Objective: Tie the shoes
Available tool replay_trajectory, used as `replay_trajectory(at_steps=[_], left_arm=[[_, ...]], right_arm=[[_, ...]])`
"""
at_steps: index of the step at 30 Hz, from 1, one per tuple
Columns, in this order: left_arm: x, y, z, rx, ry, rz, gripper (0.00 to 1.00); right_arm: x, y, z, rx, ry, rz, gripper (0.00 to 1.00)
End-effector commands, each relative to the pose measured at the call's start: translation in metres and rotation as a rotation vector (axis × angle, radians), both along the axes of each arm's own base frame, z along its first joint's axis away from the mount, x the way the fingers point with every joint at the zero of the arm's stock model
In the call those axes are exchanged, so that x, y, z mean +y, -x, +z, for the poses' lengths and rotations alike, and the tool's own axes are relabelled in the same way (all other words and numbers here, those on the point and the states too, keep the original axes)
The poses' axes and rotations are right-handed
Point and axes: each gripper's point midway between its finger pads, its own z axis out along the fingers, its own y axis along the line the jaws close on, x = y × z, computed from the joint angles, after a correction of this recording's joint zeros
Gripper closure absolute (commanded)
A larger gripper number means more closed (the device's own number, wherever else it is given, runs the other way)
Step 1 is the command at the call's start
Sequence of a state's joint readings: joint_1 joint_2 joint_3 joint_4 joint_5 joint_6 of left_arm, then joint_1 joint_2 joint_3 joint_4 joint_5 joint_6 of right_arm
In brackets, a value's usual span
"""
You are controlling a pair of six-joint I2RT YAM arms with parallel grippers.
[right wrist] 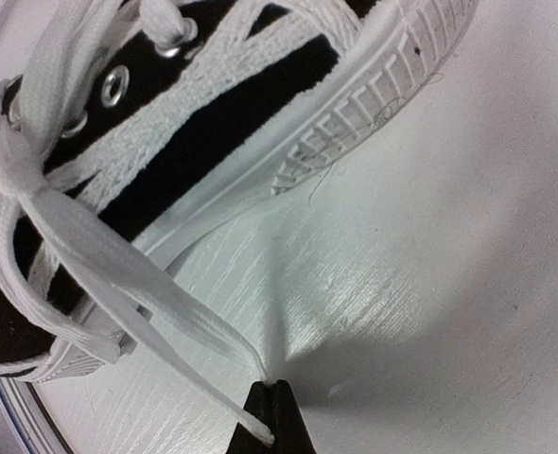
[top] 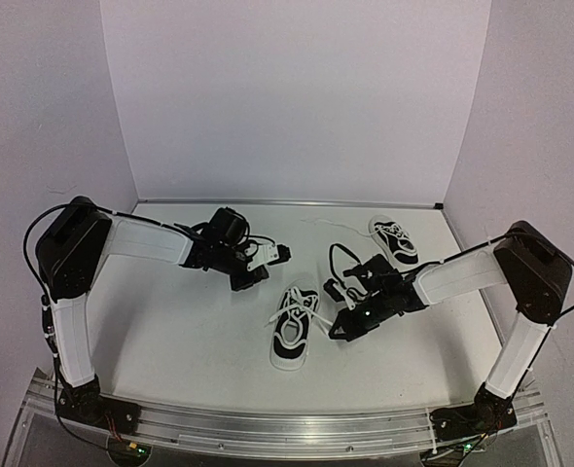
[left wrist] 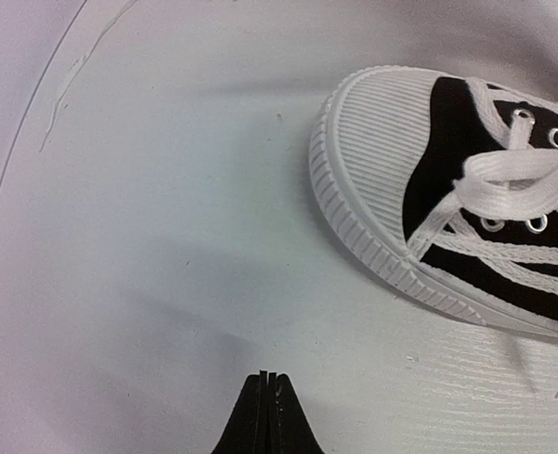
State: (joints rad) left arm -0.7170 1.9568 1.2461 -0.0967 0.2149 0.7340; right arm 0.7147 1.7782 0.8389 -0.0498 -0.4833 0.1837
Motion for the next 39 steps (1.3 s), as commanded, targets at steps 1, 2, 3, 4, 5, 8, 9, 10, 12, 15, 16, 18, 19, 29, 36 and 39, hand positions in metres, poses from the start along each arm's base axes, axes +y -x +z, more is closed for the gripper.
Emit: replay_trajectory(at_steps=[1, 2, 3, 4, 5, 8, 9, 10, 12, 15, 16, 18, 19, 29, 36, 39], left_arm=[[-0.018, 0.019, 0.029, -0.013, 0.081, -0.160, 0.73], [-0.021, 0.021, 0.031, -0.011, 0.086, -0.181, 0.68], [-0.024, 0.023, 0.033, -0.009, 0.094, -0.206, 0.63], [-0.027, 0.026, 0.035, -0.010, 0.097, -0.228, 0.60], [-0.030, 0.028, 0.037, -0.019, 0.096, -0.249, 0.57], [-0.039, 0.033, 0.036, -0.054, 0.057, -0.304, 0.53], [-0.041, 0.033, 0.033, -0.063, 0.039, -0.319, 0.53], [-0.044, 0.035, 0.031, -0.068, 0.022, -0.333, 0.52], [-0.051, 0.036, 0.027, -0.082, -0.005, -0.356, 0.51], [-0.059, 0.039, 0.021, -0.088, -0.042, -0.391, 0.50], [-0.061, 0.039, 0.020, -0.089, -0.057, -0.401, 0.50], [-0.065, 0.040, 0.015, -0.091, -0.095, -0.419, 0.50], [-0.065, 0.041, 0.010, -0.086, -0.118, -0.426, 0.49], [-0.072, 0.047, -0.012, -0.039, -0.226, -0.483, 0.49], [-0.069, 0.052, -0.021, 0.029, -0.258, -0.486, 0.88], [-0.066, 0.051, -0.016, 0.022, -0.247, -0.452, 1.00]], right_arm=[[0.004, -0.005, 0.011, -0.010, 0.000, -0.002, 1.00], [0.006, -0.006, 0.012, -0.010, -0.005, 0.001, 1.00], [0.007, -0.007, 0.012, -0.009, -0.005, 0.002, 1.00], [0.007, -0.007, 0.011, -0.008, -0.006, 0.004, 1.00], [0.008, -0.008, 0.011, -0.007, -0.006, 0.004, 1.00], [0.010, -0.010, 0.012, -0.007, -0.010, 0.004, 1.00], [0.011, -0.010, 0.012, -0.008, -0.011, 0.005, 1.00], [0.011, -0.011, 0.013, -0.008, -0.013, 0.003, 1.00], [0.012, -0.012, 0.014, -0.009, -0.015, 0.002, 1.00], [0.013, -0.012, 0.015, -0.009, -0.018, 0.001, 1.00], [0.013, -0.012, 0.015, -0.010, -0.019, 0.000, 1.00], [0.013, -0.012, 0.015, -0.010, -0.019, -0.001, 1.00], [0.013, -0.012, 0.016, -0.011, -0.019, -0.001, 1.00], [0.011, -0.012, 0.017, -0.017, -0.020, -0.001, 1.00], [0.011, -0.013, 0.017, -0.023, -0.015, -0.001, 1.00], [0.010, -0.012, 0.016, -0.020, -0.014, -0.004, 1.00]])
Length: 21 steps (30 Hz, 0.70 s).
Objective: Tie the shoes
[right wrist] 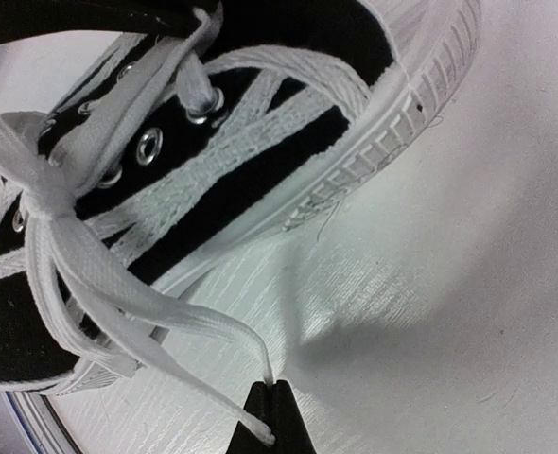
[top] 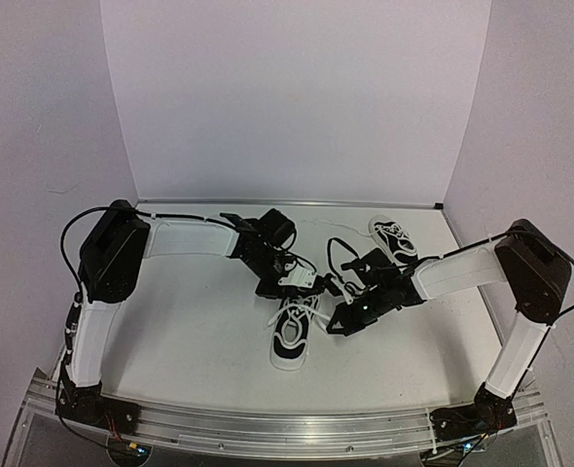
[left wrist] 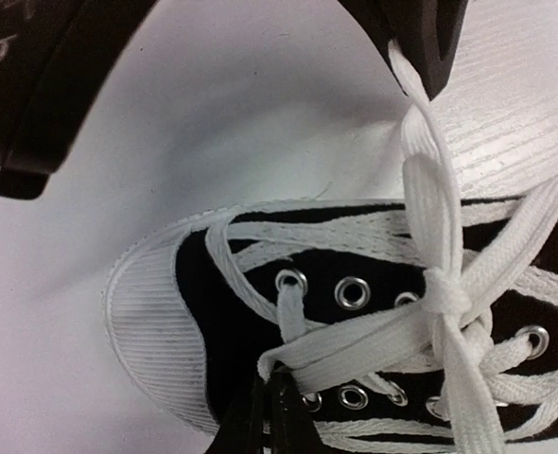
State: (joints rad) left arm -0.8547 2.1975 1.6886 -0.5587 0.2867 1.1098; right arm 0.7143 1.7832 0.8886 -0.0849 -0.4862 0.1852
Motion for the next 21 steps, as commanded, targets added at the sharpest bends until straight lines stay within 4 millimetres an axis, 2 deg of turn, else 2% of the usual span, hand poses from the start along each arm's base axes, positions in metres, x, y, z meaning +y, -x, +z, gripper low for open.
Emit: replay_trajectory(at_steps=[1, 4, 8, 11, 21], left_arm=[[0.005, 0.002, 0.003, 0.007, -0.011, 0.045, 1.00], [0.011, -0.011, 0.018, -0.026, 0.032, 0.137, 1.00], [0.028, -0.040, 0.038, -0.108, 0.097, 0.288, 1.00], [0.039, -0.050, 0.047, -0.126, 0.125, 0.339, 1.00], [0.051, -0.054, 0.039, -0.132, 0.098, 0.364, 1.00]], right_arm=[[0.003, -0.005, 0.006, -0.015, -0.004, -0.004, 1.00], [0.002, -0.003, 0.004, -0.008, -0.001, -0.006, 1.00], [-0.003, 0.000, -0.001, 0.009, 0.018, -0.018, 1.00], [-0.007, 0.001, -0.005, 0.017, 0.042, -0.029, 1.00], [-0.022, -0.001, -0.012, 0.035, 0.125, -0.081, 1.00]])
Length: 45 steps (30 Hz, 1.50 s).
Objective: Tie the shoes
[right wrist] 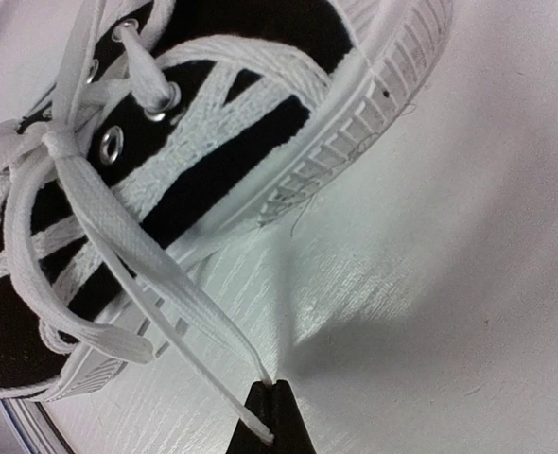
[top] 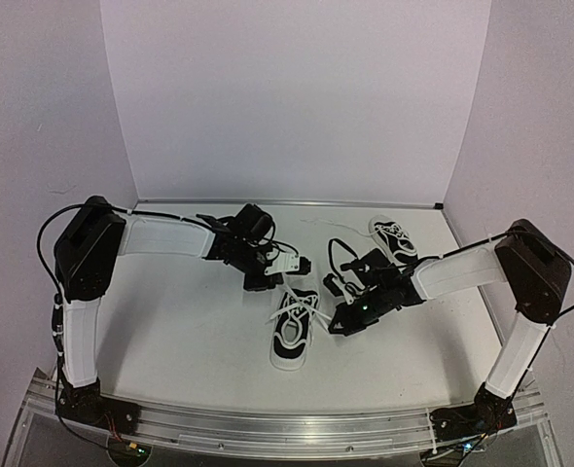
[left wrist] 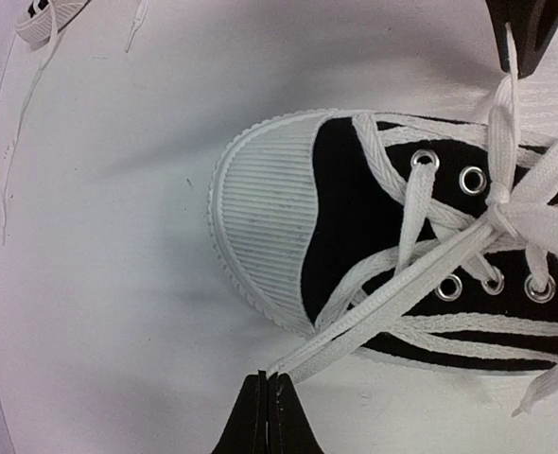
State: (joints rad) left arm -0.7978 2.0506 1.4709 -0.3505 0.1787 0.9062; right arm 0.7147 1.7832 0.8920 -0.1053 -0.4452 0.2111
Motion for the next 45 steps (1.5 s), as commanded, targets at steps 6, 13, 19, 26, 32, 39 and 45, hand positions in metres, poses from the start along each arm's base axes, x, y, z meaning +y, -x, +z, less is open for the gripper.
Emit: replay_trajectory(at_steps=[6, 13, 19, 26, 32, 39, 45], left_arm=[[0.023, -0.026, 0.021, -0.093, 0.003, 0.098, 1.00], [0.030, -0.031, 0.023, -0.103, 0.002, 0.109, 1.00], [0.035, -0.034, 0.023, -0.109, -0.005, 0.121, 1.00], [0.041, -0.036, 0.024, -0.110, -0.007, 0.131, 1.00], [0.046, -0.039, 0.022, -0.109, -0.010, 0.146, 1.00], [0.046, -0.038, 0.025, -0.098, 0.003, 0.145, 1.00], [0.024, -0.021, 0.037, -0.043, 0.074, 0.102, 1.00]], right_arm=[[-0.022, 0.010, -0.017, 0.069, 0.109, -0.031, 1.00], [-0.029, 0.016, -0.020, 0.084, 0.131, -0.034, 1.00], [-0.034, 0.019, -0.023, 0.094, 0.150, -0.036, 1.00], [-0.038, 0.020, -0.024, 0.102, 0.161, -0.044, 1.00], [-0.043, 0.019, -0.024, 0.104, 0.168, -0.059, 1.00], [-0.040, 0.017, -0.021, 0.103, 0.148, -0.049, 1.00], [-0.003, -0.009, 0.021, 0.026, 0.014, 0.001, 1.00]])
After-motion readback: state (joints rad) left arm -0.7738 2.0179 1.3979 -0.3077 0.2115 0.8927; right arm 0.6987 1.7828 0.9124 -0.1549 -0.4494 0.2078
